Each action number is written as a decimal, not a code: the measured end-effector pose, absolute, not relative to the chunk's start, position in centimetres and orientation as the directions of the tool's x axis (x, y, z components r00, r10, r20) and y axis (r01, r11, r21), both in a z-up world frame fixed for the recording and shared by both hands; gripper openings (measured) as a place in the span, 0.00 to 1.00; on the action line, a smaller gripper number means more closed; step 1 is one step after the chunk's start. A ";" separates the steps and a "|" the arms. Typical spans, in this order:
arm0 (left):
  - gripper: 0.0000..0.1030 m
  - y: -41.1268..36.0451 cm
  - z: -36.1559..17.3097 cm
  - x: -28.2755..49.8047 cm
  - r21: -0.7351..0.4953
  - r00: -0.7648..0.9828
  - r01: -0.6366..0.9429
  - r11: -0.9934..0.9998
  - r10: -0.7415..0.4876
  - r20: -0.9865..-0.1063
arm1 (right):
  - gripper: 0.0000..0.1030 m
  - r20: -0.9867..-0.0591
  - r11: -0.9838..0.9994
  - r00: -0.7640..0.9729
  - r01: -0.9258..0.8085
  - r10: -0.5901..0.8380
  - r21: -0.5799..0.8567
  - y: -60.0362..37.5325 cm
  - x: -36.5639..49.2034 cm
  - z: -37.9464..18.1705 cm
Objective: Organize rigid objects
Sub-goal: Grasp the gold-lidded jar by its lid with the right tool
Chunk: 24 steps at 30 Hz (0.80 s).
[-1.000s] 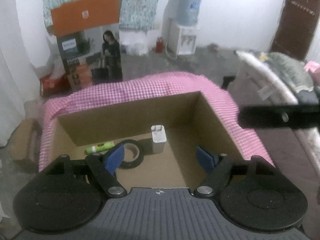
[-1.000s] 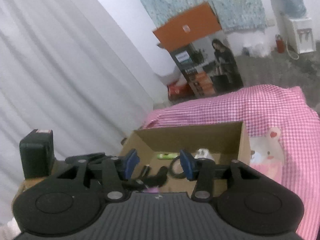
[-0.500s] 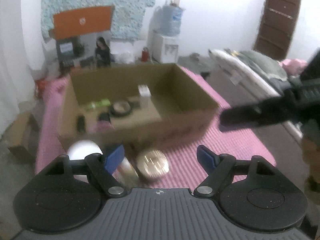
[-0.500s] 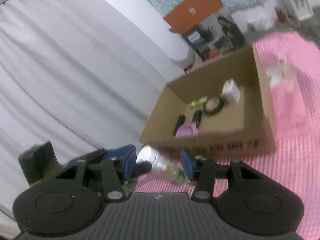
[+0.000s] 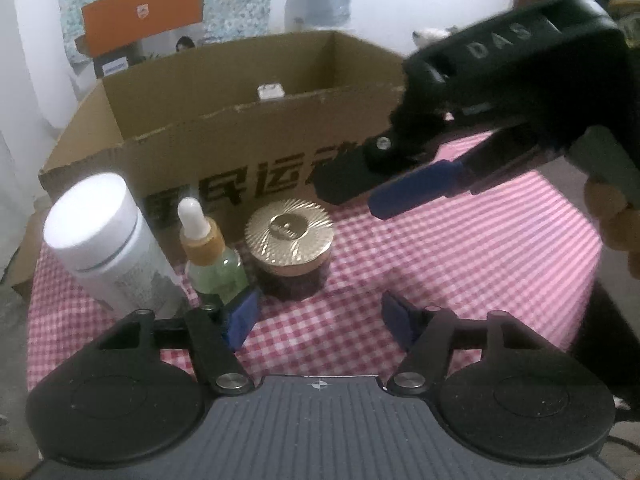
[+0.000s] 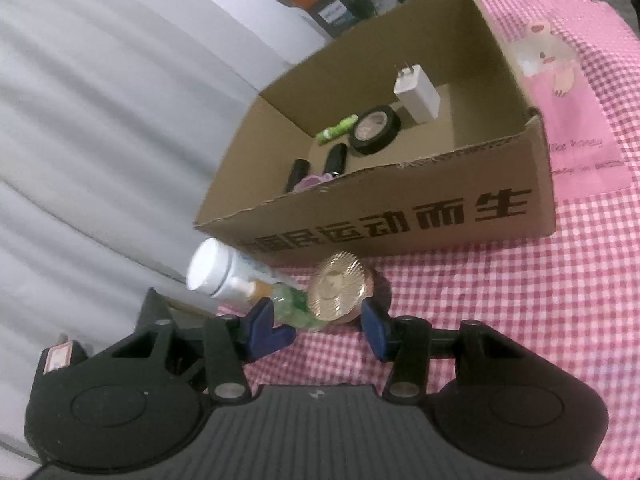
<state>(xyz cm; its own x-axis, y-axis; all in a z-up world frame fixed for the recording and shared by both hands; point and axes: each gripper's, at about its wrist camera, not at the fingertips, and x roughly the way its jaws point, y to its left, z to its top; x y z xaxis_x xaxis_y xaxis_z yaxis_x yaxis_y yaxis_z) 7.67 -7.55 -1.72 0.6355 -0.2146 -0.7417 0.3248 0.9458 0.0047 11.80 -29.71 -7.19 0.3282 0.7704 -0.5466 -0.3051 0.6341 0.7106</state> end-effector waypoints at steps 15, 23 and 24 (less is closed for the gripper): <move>0.64 -8.5 -3.5 8.7 0.034 0.645 0.328 0.944 -0.198 -0.738 | 0.44 -0.617 0.684 0.293 -0.301 0.730 0.665 -26.3 15.3 -9.2; 0.64 -9.7 -3.5 8.1 0.020 0.629 0.393 0.920 -0.253 -0.735 | 0.44 -0.636 0.707 0.311 -0.286 0.706 0.646 -27.5 14.5 -9.3; 0.64 -10.0 -3.5 7.9 0.023 0.628 0.405 0.914 -0.260 -0.734 | 0.44 -0.639 0.712 0.315 -0.281 0.702 0.644 -27.8 14.3 -9.3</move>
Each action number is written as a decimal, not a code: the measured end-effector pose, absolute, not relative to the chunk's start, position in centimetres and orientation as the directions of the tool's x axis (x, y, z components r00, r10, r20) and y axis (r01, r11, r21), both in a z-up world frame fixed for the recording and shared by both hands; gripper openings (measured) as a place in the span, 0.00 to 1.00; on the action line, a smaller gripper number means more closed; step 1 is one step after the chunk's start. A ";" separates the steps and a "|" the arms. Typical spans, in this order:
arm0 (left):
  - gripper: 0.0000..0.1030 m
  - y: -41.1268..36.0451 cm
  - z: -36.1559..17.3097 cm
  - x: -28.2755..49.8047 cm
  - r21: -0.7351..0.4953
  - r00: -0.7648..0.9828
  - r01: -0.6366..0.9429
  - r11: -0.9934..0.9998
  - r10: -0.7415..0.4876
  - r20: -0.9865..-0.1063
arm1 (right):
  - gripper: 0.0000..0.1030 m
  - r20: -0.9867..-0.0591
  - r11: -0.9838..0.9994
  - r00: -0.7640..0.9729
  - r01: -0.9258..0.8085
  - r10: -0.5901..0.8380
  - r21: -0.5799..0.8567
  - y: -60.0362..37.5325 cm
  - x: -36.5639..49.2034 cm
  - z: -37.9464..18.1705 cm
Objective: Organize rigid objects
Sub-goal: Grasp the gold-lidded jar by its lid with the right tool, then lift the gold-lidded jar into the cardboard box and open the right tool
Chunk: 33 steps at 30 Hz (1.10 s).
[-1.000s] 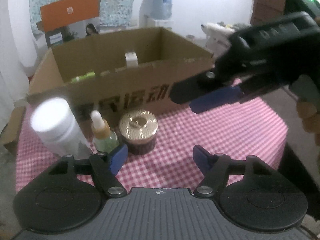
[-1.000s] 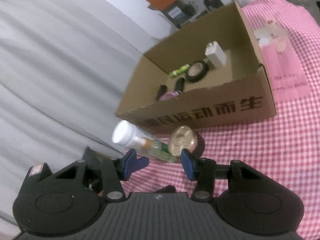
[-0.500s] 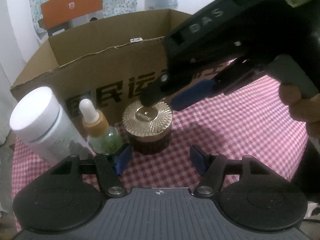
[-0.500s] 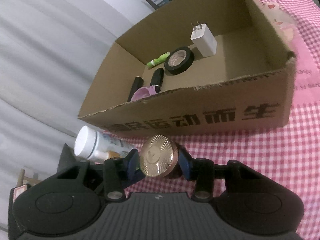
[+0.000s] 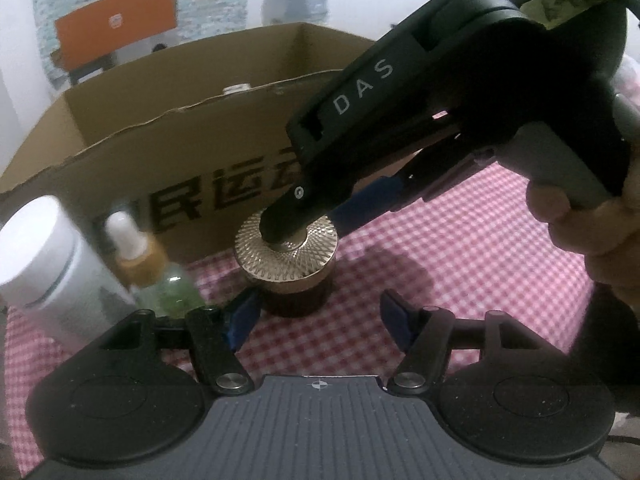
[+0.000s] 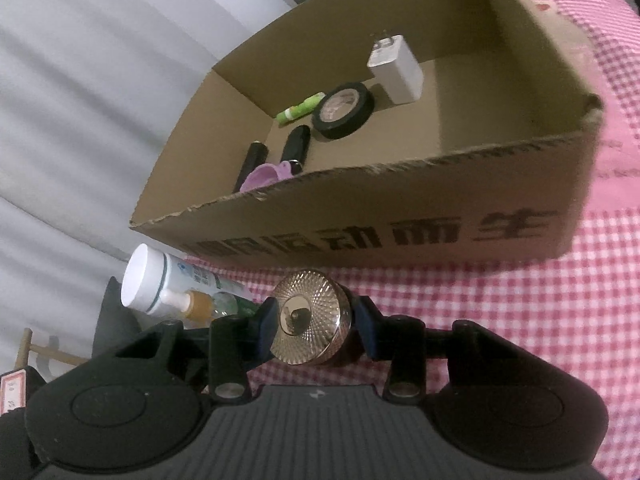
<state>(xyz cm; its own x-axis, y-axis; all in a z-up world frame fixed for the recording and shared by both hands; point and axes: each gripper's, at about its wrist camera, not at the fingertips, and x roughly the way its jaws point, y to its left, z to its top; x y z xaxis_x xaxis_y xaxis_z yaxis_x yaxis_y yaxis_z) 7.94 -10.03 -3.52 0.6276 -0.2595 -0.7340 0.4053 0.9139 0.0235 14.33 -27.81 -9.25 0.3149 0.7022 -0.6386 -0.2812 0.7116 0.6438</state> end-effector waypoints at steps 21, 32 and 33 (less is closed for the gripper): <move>0.63 -13.1 -3.4 7.5 0.154 0.670 0.442 0.884 -0.211 -0.712 | 0.50 -0.617 0.722 0.400 -0.206 0.678 0.660 -33.7 12.1 -9.1; 0.57 -13.4 -3.9 10.1 0.138 0.651 0.415 0.899 -0.188 -0.735 | 0.51 -0.622 0.710 0.356 -0.226 0.697 0.667 -31.6 13.8 -10.4; 0.57 -13.3 -3.8 10.7 0.134 0.650 0.413 0.901 -0.188 -0.736 | 0.51 -0.621 0.708 0.354 -0.225 0.699 0.669 -31.4 14.0 -10.5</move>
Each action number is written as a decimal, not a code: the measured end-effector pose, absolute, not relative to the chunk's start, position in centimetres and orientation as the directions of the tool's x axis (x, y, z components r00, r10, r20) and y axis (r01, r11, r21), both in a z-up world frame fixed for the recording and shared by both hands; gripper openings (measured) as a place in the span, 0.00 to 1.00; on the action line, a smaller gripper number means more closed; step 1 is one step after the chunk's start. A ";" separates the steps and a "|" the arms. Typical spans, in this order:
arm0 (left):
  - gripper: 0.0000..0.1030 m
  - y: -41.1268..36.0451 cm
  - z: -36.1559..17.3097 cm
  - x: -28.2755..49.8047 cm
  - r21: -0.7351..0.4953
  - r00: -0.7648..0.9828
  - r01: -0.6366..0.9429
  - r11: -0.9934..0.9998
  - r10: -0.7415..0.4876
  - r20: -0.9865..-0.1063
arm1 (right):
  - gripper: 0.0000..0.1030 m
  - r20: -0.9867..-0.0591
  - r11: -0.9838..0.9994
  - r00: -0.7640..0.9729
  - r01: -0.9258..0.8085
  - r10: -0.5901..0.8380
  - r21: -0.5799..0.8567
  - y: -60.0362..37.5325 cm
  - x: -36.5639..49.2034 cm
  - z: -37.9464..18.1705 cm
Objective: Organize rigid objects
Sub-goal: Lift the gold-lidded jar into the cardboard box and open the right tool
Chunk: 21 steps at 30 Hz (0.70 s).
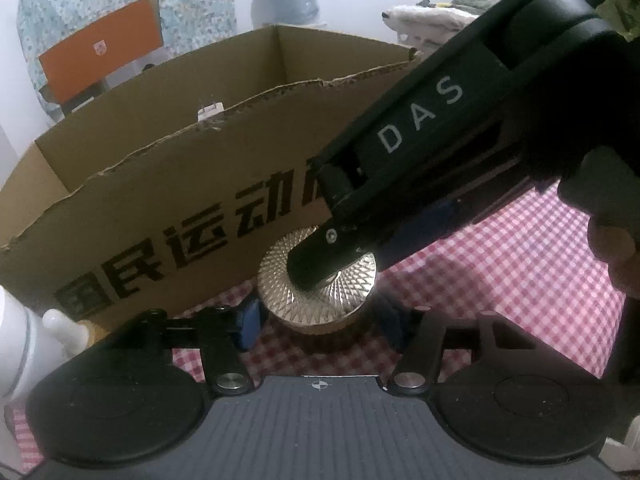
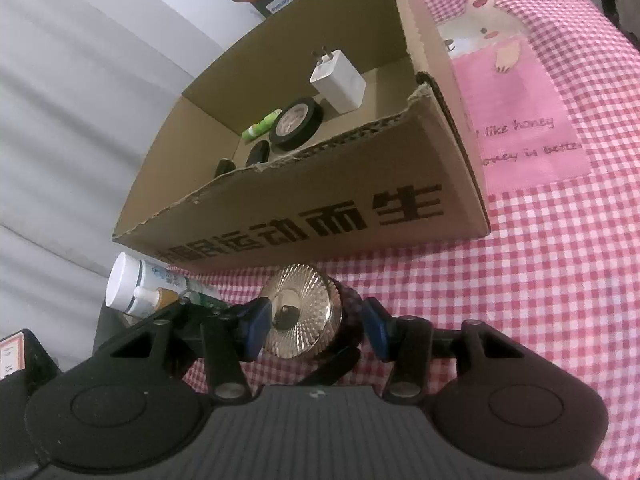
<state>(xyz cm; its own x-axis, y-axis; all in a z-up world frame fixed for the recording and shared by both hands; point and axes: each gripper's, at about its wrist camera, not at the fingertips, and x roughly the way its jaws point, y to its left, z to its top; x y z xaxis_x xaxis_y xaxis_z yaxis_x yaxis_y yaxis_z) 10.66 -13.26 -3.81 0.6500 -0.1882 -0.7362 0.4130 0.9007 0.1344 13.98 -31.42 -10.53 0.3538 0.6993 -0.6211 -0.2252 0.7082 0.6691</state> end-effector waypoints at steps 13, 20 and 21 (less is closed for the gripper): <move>0.55 -13.0 -3.6 11.6 0.101 0.640 0.396 0.913 -0.195 -0.743 | 0.46 -0.606 0.698 0.365 -0.225 0.707 0.680 -32.1 13.4 -10.6; 0.54 -13.0 -2.3 10.0 0.079 0.653 0.400 0.913 -0.224 -0.724 | 0.45 -0.608 0.714 0.394 -0.226 0.689 0.663 -32.4 11.6 -9.2; 0.54 -12.9 -1.9 9.6 0.078 0.660 0.400 0.913 -0.228 -0.716 | 0.45 -0.606 0.716 0.400 -0.230 0.687 0.659 -32.4 11.2 -8.8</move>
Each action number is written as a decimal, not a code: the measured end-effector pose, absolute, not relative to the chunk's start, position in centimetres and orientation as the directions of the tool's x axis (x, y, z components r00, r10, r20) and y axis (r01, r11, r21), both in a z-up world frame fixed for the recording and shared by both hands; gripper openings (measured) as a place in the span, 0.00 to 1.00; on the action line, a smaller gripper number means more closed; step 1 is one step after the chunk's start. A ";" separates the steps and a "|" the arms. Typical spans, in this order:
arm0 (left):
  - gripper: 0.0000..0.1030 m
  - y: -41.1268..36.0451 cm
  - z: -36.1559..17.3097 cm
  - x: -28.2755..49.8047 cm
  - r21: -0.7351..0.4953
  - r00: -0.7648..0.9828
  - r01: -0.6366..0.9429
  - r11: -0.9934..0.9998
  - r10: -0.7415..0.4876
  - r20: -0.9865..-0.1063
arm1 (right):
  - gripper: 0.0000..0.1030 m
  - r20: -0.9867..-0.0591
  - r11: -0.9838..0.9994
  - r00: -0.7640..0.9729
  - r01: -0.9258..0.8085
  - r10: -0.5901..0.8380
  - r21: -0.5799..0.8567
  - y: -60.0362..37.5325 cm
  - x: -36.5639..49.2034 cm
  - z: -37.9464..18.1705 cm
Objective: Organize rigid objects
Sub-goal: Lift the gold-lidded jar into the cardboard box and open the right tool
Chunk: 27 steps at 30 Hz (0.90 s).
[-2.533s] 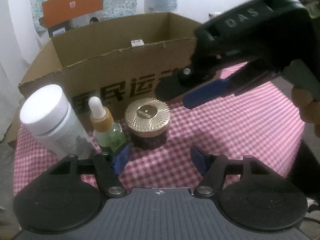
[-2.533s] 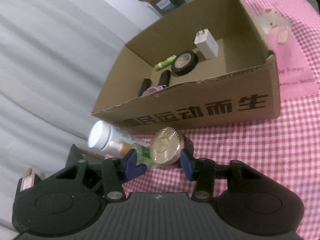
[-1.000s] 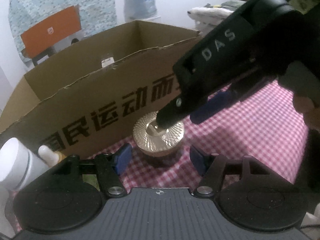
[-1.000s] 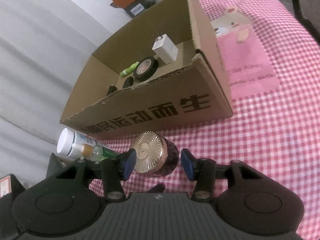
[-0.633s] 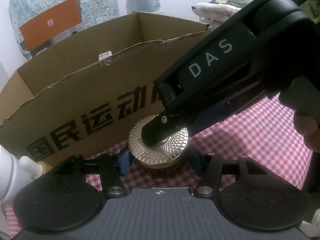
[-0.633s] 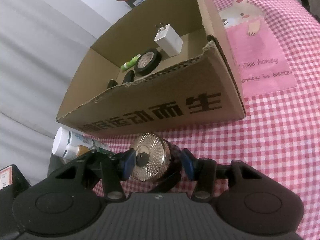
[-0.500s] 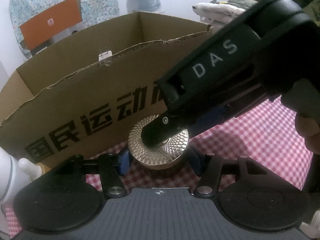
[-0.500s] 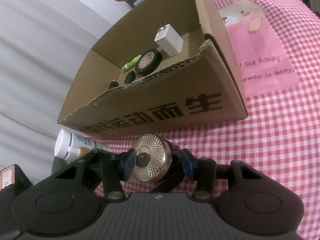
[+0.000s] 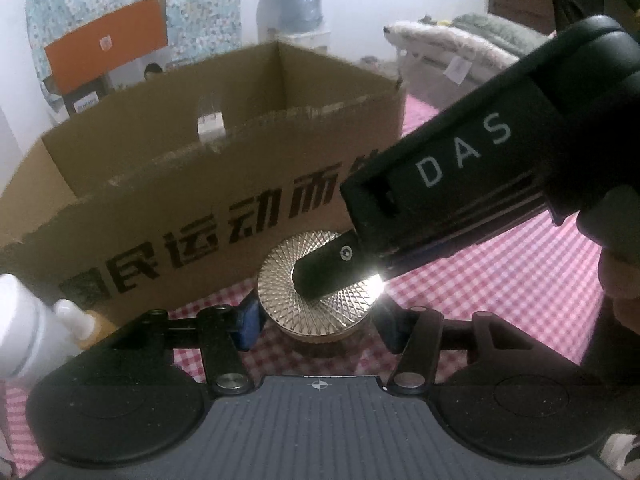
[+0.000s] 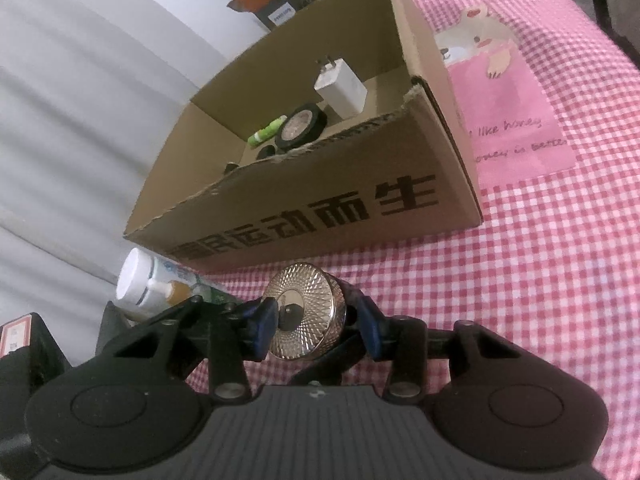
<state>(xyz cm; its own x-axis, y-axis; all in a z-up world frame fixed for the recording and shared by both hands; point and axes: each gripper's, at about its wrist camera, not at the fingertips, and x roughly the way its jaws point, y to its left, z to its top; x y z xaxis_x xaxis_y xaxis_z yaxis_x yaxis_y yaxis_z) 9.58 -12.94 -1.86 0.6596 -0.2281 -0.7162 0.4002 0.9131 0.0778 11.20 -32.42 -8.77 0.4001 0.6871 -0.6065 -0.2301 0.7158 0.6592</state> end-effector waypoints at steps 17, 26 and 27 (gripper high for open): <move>0.53 -8.3 10.5 11.3 0.080 0.792 0.305 0.949 -0.206 -0.575 | 0.45 -0.449 0.683 0.516 -0.506 0.729 0.528 -29.6 10.9 5.1; 0.53 -5.5 8.0 20.6 -0.026 0.622 0.250 0.968 -0.181 -0.762 | 0.45 -0.557 0.656 0.350 -0.455 0.753 0.602 -26.0 21.4 2.9; 0.53 -5.2 7.4 21.5 -0.036 0.598 0.246 0.969 -0.180 -0.781 | 0.45 -0.573 0.657 0.326 -0.440 0.752 0.612 -25.7 22.5 2.2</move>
